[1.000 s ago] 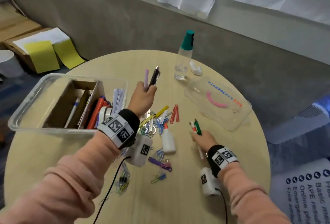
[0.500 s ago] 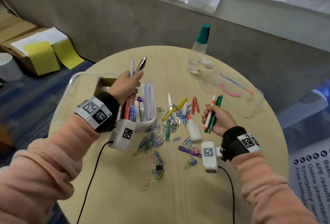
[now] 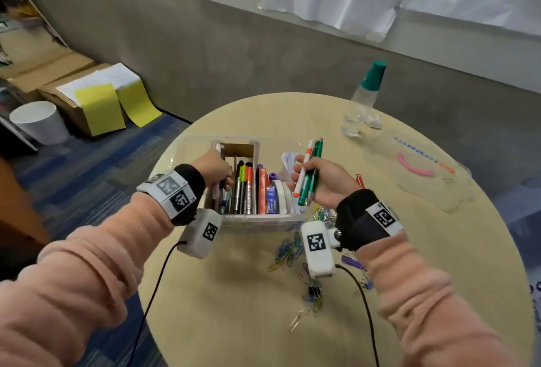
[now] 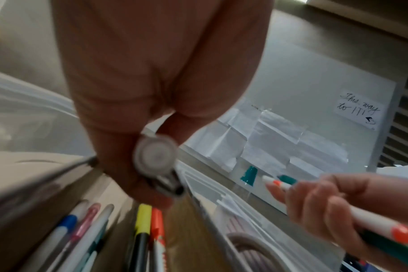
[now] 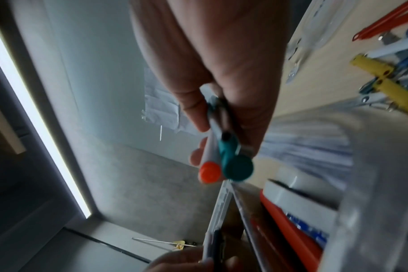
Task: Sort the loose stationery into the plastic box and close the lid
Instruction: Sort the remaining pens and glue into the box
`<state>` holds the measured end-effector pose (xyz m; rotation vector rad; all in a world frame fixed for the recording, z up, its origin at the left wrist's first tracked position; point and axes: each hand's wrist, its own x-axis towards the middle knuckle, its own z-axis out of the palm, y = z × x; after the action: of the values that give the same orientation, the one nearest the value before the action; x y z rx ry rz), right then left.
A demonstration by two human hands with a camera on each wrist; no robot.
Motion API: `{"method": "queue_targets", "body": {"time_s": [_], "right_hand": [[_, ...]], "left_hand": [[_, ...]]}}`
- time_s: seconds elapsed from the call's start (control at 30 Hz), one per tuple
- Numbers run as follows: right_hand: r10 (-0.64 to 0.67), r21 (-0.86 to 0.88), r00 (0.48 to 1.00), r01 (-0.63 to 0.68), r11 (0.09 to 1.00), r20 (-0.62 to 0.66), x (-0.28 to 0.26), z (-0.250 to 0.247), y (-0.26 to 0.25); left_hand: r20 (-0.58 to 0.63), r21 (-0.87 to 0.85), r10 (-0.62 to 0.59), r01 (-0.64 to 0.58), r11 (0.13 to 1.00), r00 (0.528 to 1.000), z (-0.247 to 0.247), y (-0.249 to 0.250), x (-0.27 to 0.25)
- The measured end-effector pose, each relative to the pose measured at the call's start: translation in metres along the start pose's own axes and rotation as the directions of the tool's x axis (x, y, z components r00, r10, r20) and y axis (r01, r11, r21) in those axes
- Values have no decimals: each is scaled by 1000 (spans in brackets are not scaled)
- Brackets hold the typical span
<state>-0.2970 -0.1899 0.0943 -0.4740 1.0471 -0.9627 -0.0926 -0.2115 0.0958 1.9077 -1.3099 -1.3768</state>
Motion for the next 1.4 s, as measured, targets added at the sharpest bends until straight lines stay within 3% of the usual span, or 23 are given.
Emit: {"method": "queue_targets", "body": {"time_s": [0.17, 0.23, 0.33, 0.57, 0.9, 1.1, 1.23, 1.4], "right_hand": [[33, -35, 998, -31, 999, 51, 5, 22, 11], [45, -47, 997, -42, 998, 68, 6, 26, 14], [64, -64, 995, -59, 996, 77, 6, 32, 18], [98, -126, 991, -87, 988, 86, 4, 36, 27], [137, -179, 987, -121, 976, 82, 0, 37, 33], [171, -240, 982, -148, 959, 78, -2, 47, 28], [134, -378, 991, -119, 918, 15, 6, 72, 25], [156, -540, 986, -161, 826, -56, 31, 110, 32]], "left_hand": [[-19, 430, 47, -34, 902, 999, 7, -7, 5], [-39, 512, 85, -53, 857, 996, 10, -10, 7], [-43, 534, 131, -88, 841, 990, 11, -15, 10], [-15, 359, 145, -131, 924, 989, -1, -15, 10], [181, 629, 67, -167, 759, 981, 3, -7, -3], [108, 454, 196, -224, 863, 975, -22, -14, -11], [45, 220, 180, -186, 958, 983, -37, -32, -17], [-24, 0, 150, -150, 989, 988, -35, -48, -26]]}}
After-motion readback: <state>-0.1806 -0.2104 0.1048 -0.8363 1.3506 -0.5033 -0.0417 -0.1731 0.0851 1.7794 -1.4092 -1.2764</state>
